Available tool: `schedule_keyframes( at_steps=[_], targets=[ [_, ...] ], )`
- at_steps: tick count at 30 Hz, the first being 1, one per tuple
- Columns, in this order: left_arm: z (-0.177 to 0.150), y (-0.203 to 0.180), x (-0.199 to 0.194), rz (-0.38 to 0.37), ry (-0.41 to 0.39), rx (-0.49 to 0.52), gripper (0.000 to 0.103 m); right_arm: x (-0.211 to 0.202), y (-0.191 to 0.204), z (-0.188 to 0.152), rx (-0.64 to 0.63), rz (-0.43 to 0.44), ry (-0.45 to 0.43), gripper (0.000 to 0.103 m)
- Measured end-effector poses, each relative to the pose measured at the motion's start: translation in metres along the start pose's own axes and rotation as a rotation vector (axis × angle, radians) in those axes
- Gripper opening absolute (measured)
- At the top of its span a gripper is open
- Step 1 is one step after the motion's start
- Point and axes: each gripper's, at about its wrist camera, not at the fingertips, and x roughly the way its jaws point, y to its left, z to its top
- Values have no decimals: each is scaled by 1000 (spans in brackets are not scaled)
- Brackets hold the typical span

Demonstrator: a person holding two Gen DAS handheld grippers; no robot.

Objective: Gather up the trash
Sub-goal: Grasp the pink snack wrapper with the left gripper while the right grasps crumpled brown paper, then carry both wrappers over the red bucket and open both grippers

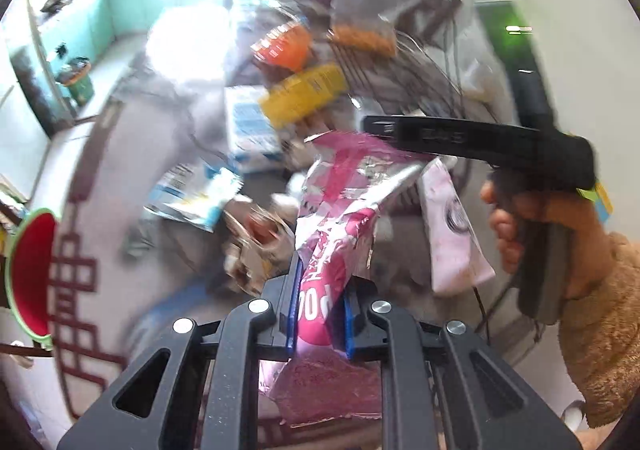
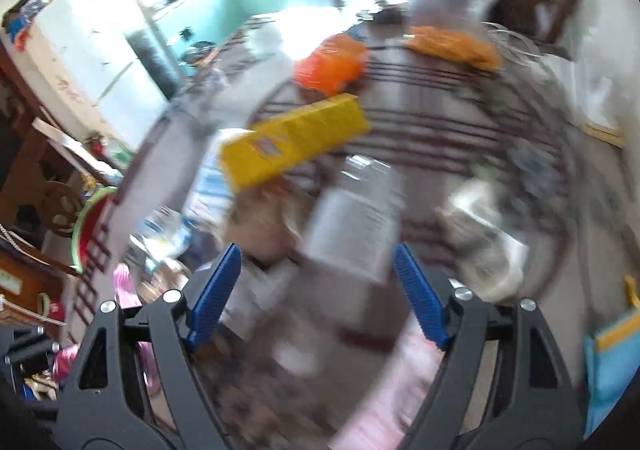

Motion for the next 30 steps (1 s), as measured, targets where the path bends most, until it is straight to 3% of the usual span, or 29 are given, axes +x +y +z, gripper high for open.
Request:
schedule_keyframes(
  at_steps=[10,11,12,14,18,30],
  targets=[
    [-18,53,-31,89,-68,-126,14,59,37,18,-70,8,134,74],
    [-17,56,-33,97,-77,-137,14,62,42,17,-104,-23,133,69],
    [-18,60,-33,102,-83,-144,14,66,48,13,-137,-45,151,55],
    [-16,68,-35,117,-97,-163,14,76,53,9,-157,-40,199,50],
    [-23,83,-43,137,-109,-185,14,68,49,12,-128,-35,166,39],
    [-11,119,-60,185,-157,-214,14,-28,55,10,-17,32,-40,39]
  ],
)
